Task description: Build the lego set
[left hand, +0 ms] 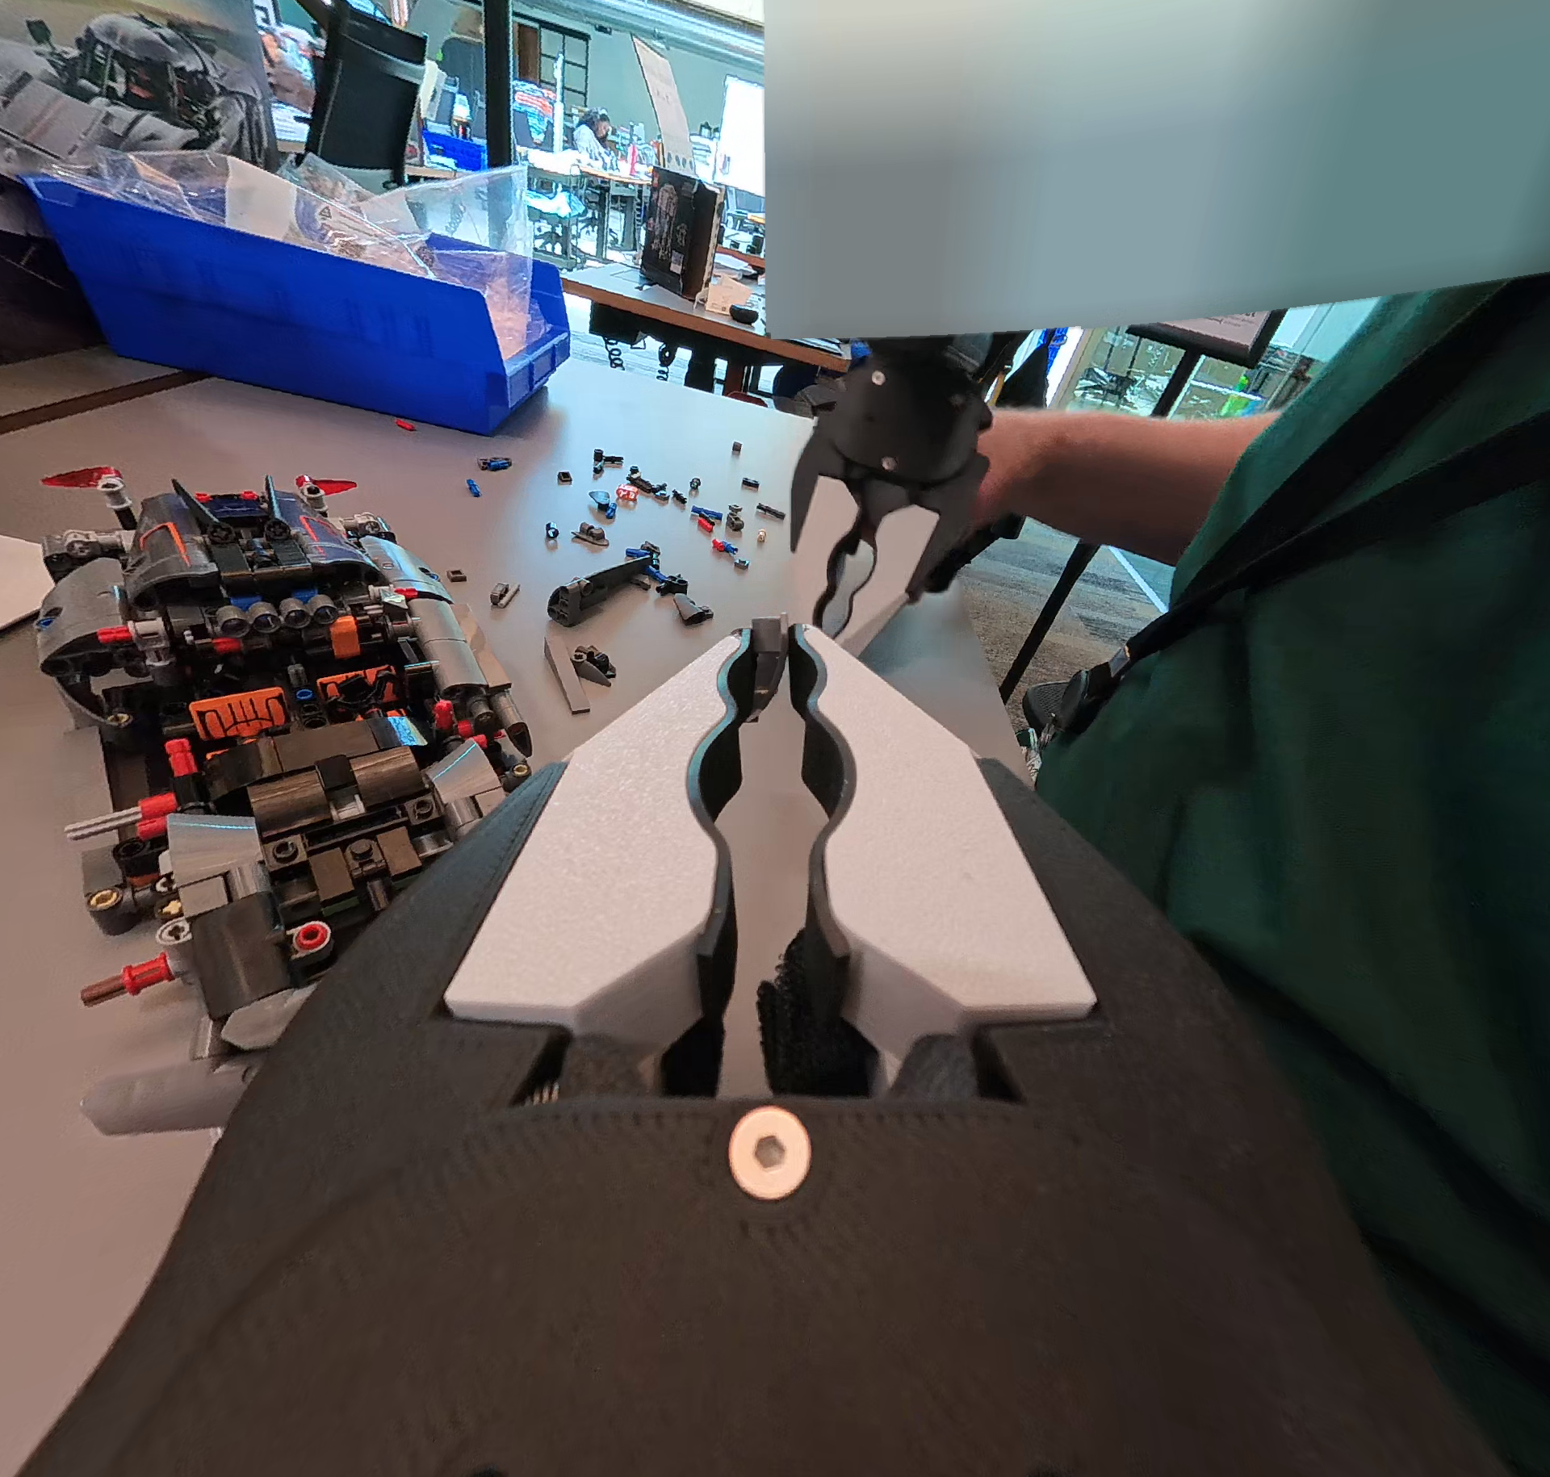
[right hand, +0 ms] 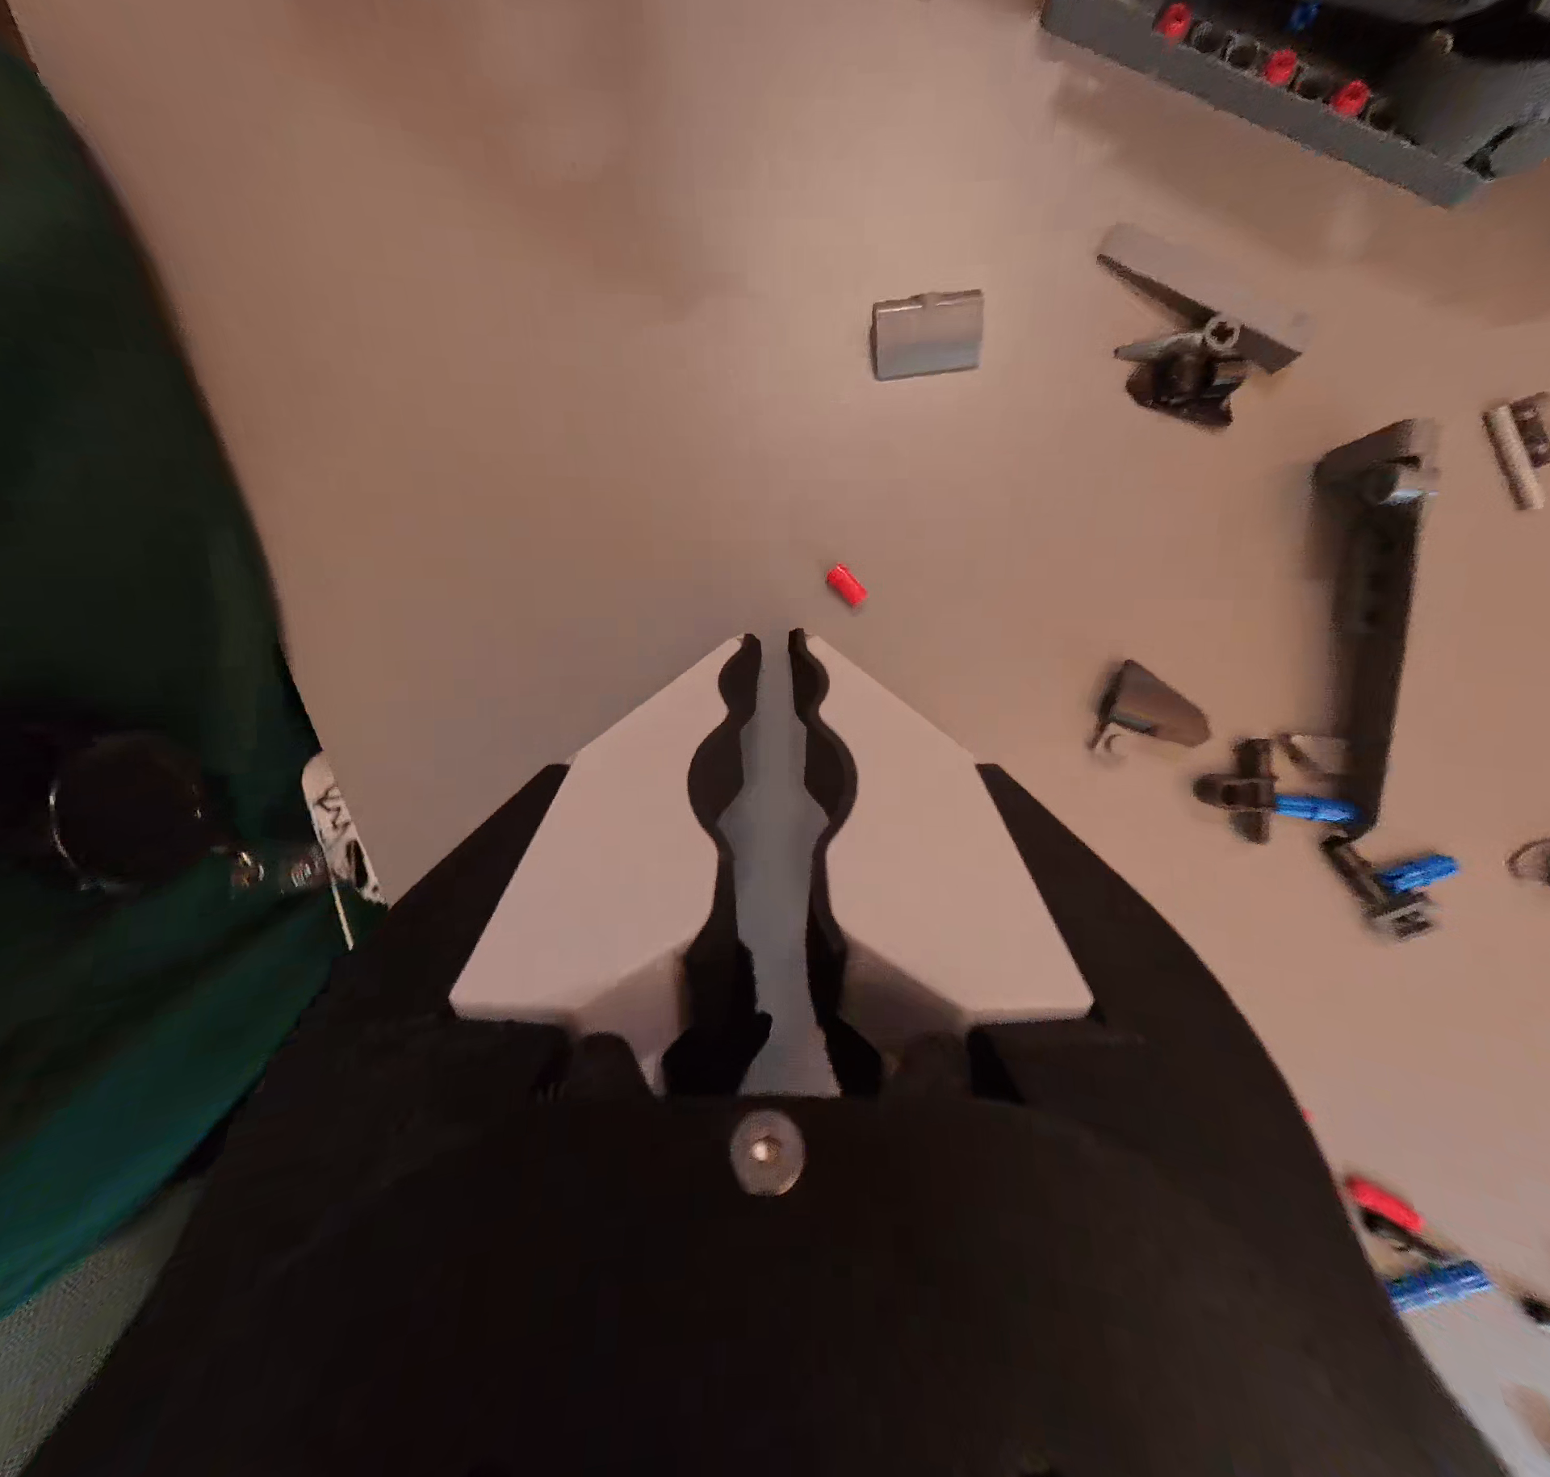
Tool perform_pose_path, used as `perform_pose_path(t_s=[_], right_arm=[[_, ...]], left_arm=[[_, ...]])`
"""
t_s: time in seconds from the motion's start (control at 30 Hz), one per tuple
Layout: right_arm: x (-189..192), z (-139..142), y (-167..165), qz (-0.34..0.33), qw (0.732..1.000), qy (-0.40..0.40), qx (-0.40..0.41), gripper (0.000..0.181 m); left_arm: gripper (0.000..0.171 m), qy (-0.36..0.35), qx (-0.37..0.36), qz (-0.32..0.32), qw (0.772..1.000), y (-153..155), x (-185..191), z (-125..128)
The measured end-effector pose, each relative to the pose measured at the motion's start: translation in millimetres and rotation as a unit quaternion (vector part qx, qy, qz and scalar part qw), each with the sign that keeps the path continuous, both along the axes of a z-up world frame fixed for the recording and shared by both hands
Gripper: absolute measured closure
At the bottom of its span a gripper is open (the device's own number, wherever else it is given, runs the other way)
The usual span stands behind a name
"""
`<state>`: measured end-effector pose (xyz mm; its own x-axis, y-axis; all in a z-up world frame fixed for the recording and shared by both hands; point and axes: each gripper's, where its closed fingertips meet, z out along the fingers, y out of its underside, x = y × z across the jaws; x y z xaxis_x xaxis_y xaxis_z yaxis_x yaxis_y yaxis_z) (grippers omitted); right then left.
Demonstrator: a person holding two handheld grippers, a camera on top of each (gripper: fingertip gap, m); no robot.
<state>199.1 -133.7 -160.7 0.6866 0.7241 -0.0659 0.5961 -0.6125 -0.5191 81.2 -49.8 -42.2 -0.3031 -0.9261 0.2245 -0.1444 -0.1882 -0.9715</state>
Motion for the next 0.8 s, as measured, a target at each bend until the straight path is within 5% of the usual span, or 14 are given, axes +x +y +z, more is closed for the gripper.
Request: perform_pose_path(t_s=[0.2,0.8], right_arm=[[2,-1,8,-0.066,0.998,0.008,0.006,0.167],[-8,-2,29,-0.100,0.994,0.007,0.032,0.164]], left_arm=[[0.166,0.001,0.005,-0.006,1.000,-4,1,1],[0.166,0.002,0.002,-0.003,1.000,-4,1,-1]])
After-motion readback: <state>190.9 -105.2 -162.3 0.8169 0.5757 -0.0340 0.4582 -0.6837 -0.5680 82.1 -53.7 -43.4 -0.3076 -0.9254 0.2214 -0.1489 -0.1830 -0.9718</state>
